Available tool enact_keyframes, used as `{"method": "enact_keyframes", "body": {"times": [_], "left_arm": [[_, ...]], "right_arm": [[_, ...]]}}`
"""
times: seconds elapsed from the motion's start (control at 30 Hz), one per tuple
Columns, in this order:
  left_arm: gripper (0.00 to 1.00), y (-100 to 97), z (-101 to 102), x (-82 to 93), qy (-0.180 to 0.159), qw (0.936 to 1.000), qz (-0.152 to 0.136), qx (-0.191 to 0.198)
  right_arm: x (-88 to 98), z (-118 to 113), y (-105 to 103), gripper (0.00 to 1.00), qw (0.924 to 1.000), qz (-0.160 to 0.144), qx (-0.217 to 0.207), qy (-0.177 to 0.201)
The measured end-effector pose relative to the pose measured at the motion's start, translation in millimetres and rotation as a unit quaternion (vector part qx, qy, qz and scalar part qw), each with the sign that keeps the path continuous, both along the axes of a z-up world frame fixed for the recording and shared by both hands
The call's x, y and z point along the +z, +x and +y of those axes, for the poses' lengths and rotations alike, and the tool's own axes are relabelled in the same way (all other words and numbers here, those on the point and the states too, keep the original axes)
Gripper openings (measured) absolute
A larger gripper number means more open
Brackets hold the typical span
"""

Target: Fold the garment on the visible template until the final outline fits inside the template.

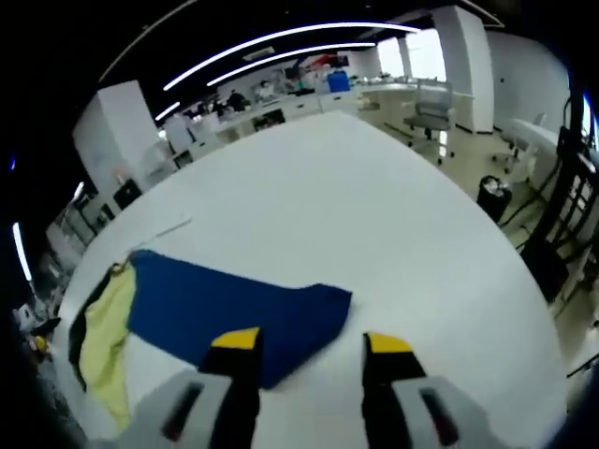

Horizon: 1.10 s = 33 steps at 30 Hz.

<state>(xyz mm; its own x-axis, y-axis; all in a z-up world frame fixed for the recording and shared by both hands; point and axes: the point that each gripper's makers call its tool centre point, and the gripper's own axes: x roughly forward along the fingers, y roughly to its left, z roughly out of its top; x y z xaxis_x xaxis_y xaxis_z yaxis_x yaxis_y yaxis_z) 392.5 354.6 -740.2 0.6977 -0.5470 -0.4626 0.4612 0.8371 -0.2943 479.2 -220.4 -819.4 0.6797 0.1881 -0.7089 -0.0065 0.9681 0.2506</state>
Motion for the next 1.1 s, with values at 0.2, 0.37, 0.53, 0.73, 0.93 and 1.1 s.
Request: {"method": "enact_keyframes", "body": {"times": [0.2, 0.37, 0.53, 0.73, 0.93, 1.1], "left_arm": [[0.94, -1.5, -0.1, 0.7, -0.001, 1.0, 0.0, 0.0], [0.94, -1.4, -1.7, 2.6, -0.002, 1.0, -0.002, 0.001], [0.93, -2.1, -1.2, 3.8, -0.004, 1.0, -0.004, 0.002], [0.93, -3.0, 2.1, 5.9, -0.005, 1.0, -0.006, 0.005], [0.93, -4.6, 4.8, 8.4, -0.01, 0.9998, -0.01, 0.011], [0.93, -5.6, 7.8, 9.3, -0.012, 0.9998, -0.012, 0.012]], "right_arm": [[-1.2, 4.7, -6.2, 0.29, 0.9998, 0.01, 0.0, 0.015], [-5.9, 4.9, -4.7, 0.23, 0.9994, 0.018, 0.001, 0.028], [-5.7, 12.4, -5.6, 0.13, 0.999, 0.023, 0.001, 0.039], [-1.8, 5.5, 1.2, 0.0, 0.9986, 0.02, -0.009, 0.049], [-3.9, -13.8, 17.5, 0.0, 0.9987, 0.021, -0.007, 0.045], [-0.8, -16.0, 30.7, 0.0, 0.999, 0.016, 0.002, 0.042]]}}
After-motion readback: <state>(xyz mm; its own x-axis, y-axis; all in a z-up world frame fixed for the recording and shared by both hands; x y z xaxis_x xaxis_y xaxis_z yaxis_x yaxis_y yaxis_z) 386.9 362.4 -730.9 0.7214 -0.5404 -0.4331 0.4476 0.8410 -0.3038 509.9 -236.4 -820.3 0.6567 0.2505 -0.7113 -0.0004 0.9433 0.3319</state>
